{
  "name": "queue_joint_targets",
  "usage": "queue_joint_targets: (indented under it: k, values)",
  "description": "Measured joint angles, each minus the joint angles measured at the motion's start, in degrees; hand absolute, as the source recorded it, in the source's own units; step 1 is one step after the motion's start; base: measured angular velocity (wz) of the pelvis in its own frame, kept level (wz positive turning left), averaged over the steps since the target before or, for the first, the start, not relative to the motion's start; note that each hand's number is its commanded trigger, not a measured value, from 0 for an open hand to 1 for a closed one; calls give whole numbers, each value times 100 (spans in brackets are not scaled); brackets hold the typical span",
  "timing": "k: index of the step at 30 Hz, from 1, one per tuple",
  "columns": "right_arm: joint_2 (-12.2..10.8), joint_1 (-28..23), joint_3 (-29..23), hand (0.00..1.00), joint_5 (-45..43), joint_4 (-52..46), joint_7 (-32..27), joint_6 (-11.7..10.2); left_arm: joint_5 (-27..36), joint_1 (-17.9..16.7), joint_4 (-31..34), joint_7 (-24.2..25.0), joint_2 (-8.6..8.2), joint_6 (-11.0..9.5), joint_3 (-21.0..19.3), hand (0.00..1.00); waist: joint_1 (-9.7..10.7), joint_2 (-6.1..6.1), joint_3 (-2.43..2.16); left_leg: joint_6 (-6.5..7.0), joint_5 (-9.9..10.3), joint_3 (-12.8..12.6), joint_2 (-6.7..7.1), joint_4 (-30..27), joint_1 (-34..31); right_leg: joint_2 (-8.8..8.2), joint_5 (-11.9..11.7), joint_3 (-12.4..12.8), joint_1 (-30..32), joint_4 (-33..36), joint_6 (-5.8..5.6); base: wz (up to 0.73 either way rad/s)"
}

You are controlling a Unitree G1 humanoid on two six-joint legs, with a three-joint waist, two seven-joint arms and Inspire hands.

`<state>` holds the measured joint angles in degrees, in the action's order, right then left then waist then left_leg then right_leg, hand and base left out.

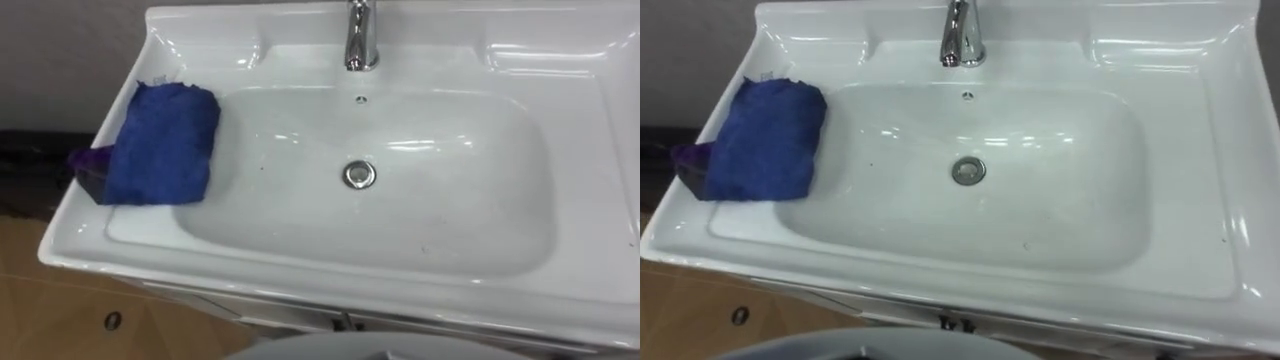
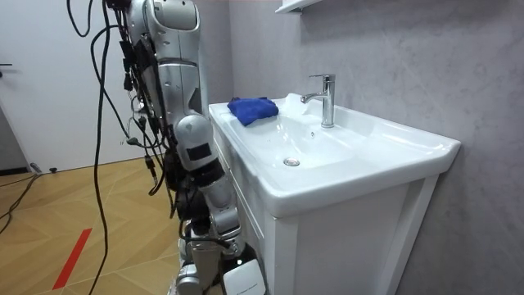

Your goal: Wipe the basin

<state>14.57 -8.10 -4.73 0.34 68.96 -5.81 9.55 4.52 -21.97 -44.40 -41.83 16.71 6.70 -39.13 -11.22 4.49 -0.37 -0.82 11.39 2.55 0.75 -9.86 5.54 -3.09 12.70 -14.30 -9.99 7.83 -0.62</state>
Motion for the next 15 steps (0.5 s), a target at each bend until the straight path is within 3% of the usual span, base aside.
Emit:
queue_joint_targets:
  k: [3, 4, 7, 12, 15]
  values:
    - [7, 0, -2, 0, 4, 10, 84, 0, 290, -193, -422, 8, -299, -16, 305, 0, 47, -25, -10, 5, -3, -4, 0, -7, 16, -8, 0, 1, -14, 25, 0, 0]
    - [6, 3, -1, 0, 5, 13, 110, 1, 291, -188, -606, 31, -335, -21, 395, 0, 56, -46, -20, 10, -6, -5, 0, -5, 19, -11, 0, -5, -24, 30, 0, 0]
    - [-9, 28, 8, 0, 11, 194, 191, 1, 641, -158, -1304, 256, -646, -16, 507, 0, 137, -82, -21, 26, -16, 0, 21, 11, 105, -45, 31, -10, -125, 16, -18, 4]
    - [-40, -81, -30, 0, -68, 489, 225, 9, 855, -113, -2038, 722, -745, 36, 566, 0, 158, -229, -8, 26, -16, -7, 20, 6, 113, -71, 50, 0, -133, 16, -18, 0]
    - [-58, -183, -107, 0, -67, 530, 223, 58, 968, -100, -2225, 870, -784, 41, 574, 0, 210, -243, -6, 26, -16, -47, 12, 8, 127, -81, 49, 8, -127, 94, -19, -1]
